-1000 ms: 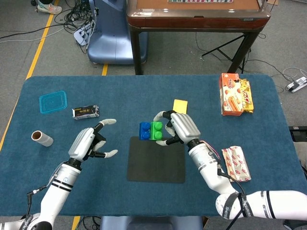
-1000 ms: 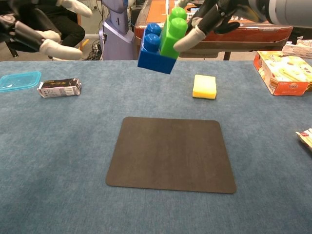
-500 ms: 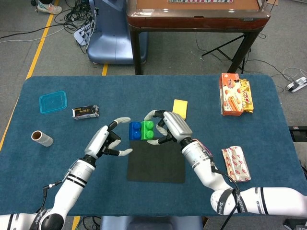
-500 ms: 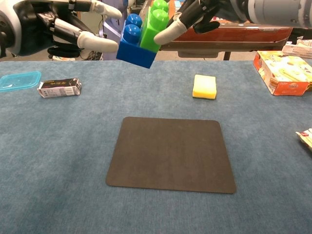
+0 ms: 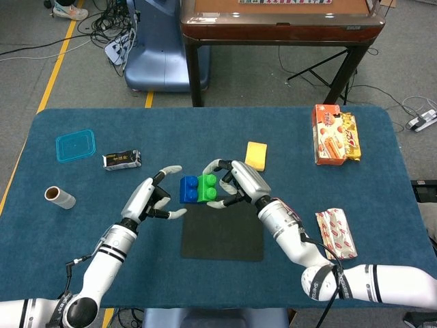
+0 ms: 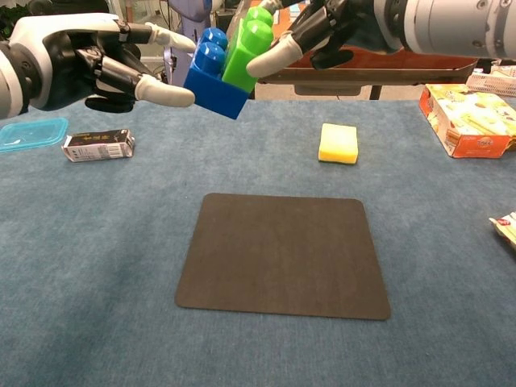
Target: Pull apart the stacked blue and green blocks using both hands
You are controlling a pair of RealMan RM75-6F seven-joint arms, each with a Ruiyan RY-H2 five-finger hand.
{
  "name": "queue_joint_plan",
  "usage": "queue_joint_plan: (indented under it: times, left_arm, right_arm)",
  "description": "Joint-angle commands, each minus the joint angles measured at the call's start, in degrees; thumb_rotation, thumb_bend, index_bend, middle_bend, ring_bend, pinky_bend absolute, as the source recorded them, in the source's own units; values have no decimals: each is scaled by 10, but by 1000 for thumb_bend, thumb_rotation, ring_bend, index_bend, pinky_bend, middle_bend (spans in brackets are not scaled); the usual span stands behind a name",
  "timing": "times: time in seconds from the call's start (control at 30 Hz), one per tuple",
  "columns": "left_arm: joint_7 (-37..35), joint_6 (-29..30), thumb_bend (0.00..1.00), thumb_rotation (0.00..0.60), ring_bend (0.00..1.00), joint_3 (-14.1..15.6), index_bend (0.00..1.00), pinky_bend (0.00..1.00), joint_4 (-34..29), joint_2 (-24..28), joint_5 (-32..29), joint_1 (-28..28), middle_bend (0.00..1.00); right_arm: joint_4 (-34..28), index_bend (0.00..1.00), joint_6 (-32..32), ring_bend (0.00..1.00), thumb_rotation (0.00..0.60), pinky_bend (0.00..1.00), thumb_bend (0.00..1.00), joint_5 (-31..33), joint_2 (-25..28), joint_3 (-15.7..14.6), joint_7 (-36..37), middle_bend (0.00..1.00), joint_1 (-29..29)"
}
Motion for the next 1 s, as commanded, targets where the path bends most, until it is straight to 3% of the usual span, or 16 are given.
queue_joint_plan:
  times: [0.03, 0.6, 1.0]
  left_arm:
    - [0, 6, 8, 600, 1000, 0, 267, 1000, 6, -6, -1, -2, 1000]
    - [-16, 1, 8, 600, 1000, 5, 448, 1000, 21, -13, -4, -5, 1000]
    - [-79, -56, 8, 600, 1000, -7, 543, 1000, 13, 13, -20, -2, 1000]
  right_arm:
    - [1, 650, -6, 1000, 600, 1000, 427, -1, 2, 0, 6, 1000, 0]
    - [7, 650, -36, 1000, 600, 1000, 427, -3, 12, -7, 39, 1000, 3]
    - [14, 650, -53, 1000, 600, 1000, 427, -5, 15, -13, 54, 1000, 8]
